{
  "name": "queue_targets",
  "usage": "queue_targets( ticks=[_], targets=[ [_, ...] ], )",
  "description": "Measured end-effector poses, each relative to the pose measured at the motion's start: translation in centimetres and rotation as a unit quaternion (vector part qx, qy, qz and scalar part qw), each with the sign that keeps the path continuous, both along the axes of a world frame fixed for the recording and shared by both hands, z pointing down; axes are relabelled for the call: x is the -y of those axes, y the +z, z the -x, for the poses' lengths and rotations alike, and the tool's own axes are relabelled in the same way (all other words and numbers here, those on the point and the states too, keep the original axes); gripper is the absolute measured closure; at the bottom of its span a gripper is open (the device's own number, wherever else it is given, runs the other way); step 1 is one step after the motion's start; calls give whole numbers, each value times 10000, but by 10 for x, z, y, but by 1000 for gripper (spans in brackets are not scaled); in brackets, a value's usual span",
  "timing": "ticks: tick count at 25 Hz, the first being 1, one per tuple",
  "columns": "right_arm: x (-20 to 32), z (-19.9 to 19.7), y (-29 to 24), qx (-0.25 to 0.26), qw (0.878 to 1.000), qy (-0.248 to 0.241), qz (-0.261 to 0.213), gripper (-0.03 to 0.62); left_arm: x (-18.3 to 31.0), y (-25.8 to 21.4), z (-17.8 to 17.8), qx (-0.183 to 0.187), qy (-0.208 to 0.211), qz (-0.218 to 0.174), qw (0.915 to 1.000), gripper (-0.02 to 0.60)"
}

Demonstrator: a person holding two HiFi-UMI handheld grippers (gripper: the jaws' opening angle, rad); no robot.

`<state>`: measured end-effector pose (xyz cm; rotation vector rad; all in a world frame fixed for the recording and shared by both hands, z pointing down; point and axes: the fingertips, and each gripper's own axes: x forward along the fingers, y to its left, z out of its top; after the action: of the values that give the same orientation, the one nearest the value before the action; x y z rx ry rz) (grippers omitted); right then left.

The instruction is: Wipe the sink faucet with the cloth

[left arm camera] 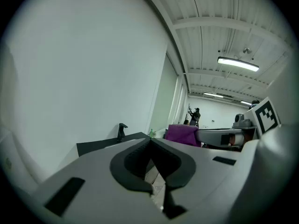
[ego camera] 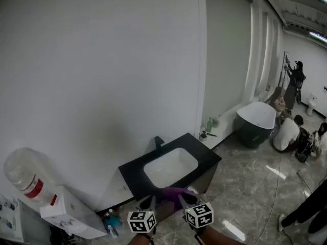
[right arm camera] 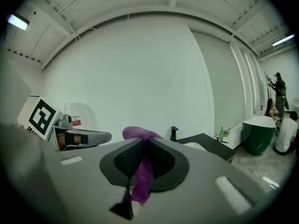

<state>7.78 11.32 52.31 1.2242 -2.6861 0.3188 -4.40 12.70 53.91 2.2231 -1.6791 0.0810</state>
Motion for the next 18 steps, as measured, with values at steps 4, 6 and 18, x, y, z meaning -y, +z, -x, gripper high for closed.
queue_targets(
  ticks=[4,6,18],
  targets=[
    [2,4,3,3,10000,-6,11,563,2,1,1,-5,32,10,10000,577],
    [3,6,2,-3,10000,-20,6,563,3,1,2,-2,37,19,10000,577],
    [12,12,0,-32,10000,25,-24,565,8,1,10,-24,37,41,10000,577]
  ],
)
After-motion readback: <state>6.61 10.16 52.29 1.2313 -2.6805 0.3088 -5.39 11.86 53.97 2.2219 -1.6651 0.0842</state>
